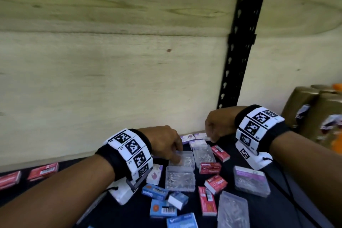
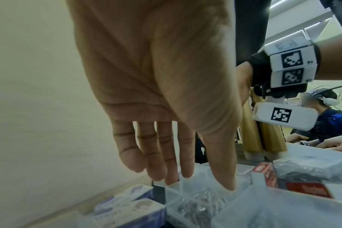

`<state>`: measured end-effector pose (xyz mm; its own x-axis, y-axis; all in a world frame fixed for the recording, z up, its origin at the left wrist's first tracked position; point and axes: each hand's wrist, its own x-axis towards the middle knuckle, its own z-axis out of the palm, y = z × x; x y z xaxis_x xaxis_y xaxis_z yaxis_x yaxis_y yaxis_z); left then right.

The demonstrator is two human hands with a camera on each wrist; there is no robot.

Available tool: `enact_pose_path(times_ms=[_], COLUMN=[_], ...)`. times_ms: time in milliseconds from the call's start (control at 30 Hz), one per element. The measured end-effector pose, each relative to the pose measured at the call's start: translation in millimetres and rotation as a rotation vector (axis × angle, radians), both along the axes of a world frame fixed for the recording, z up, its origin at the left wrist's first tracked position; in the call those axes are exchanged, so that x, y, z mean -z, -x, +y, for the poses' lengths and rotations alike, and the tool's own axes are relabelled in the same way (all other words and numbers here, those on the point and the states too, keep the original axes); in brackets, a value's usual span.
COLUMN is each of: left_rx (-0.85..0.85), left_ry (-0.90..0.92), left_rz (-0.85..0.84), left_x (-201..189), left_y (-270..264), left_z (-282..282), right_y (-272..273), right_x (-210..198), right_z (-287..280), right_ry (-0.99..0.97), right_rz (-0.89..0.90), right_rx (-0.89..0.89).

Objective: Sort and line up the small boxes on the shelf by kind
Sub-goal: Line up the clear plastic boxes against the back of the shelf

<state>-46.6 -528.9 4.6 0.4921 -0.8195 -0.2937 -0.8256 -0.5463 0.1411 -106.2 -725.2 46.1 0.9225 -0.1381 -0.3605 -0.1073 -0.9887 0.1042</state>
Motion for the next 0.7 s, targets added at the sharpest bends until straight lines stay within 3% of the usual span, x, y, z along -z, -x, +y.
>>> enact_pose_path(times_ms=[267,700], left_rx=[0.046,0.157], left_ry=[0.007,0.001], left_rz=[-0.017,-0.084], left_x=[-1.3,-0.4], left_y=[5.0,-3.7], left_z=[-8.9,-3.3], right_y=[42.8,66.5], right_x=[-0.1,17.8], right_z=[16.5,8.6], right_ry=[0.244,0.15], right_rz=[0.144,0.479], right_rx=[-0.059,0.135])
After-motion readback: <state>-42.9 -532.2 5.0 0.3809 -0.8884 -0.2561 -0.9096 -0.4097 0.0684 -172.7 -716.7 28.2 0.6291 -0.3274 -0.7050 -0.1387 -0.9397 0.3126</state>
